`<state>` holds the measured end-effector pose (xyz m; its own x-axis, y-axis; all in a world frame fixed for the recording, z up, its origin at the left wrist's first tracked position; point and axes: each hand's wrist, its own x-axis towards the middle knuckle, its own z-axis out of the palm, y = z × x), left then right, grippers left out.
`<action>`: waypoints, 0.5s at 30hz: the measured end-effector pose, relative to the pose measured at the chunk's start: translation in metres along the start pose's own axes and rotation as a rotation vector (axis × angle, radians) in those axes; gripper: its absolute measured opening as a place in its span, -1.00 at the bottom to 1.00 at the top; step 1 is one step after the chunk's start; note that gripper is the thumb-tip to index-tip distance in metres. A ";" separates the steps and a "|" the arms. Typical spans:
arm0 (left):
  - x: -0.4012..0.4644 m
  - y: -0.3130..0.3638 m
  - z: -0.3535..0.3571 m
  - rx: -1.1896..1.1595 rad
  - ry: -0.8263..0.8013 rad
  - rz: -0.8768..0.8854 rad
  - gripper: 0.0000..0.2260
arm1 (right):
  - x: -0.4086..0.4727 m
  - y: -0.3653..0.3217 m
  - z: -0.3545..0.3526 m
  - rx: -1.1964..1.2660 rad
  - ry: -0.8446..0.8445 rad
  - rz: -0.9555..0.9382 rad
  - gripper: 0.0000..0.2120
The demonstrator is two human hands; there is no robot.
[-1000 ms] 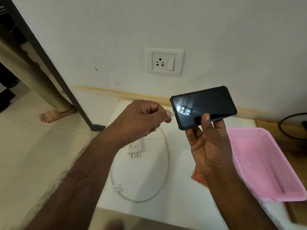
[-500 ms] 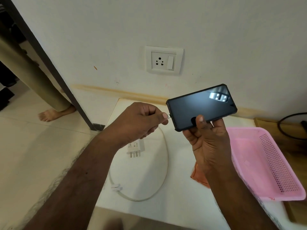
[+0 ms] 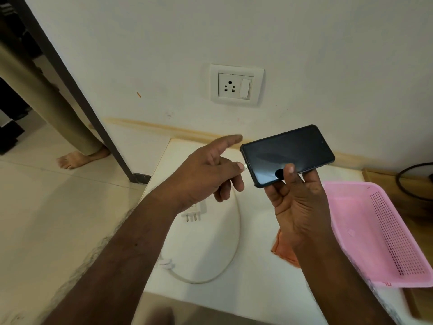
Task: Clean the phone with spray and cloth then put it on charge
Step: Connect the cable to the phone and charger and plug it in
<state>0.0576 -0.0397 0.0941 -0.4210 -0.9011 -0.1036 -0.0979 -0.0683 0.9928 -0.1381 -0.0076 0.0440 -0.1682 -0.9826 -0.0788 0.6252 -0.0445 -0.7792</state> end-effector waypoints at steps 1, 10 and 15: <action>-0.001 0.000 0.000 -0.001 -0.019 0.006 -0.58 | 0.000 -0.001 0.000 -0.008 -0.007 -0.005 -0.51; -0.002 -0.002 0.010 -0.143 -0.110 0.006 -0.67 | -0.005 -0.013 0.010 0.015 -0.121 -0.052 -0.17; 0.000 -0.007 0.026 -0.247 -0.166 -0.040 -0.69 | -0.005 -0.017 0.009 0.171 -0.163 -0.006 0.04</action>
<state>0.0344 -0.0283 0.0860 -0.5652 -0.8145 -0.1305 0.0967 -0.2226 0.9701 -0.1415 -0.0037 0.0634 -0.0558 -0.9977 0.0373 0.7471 -0.0665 -0.6613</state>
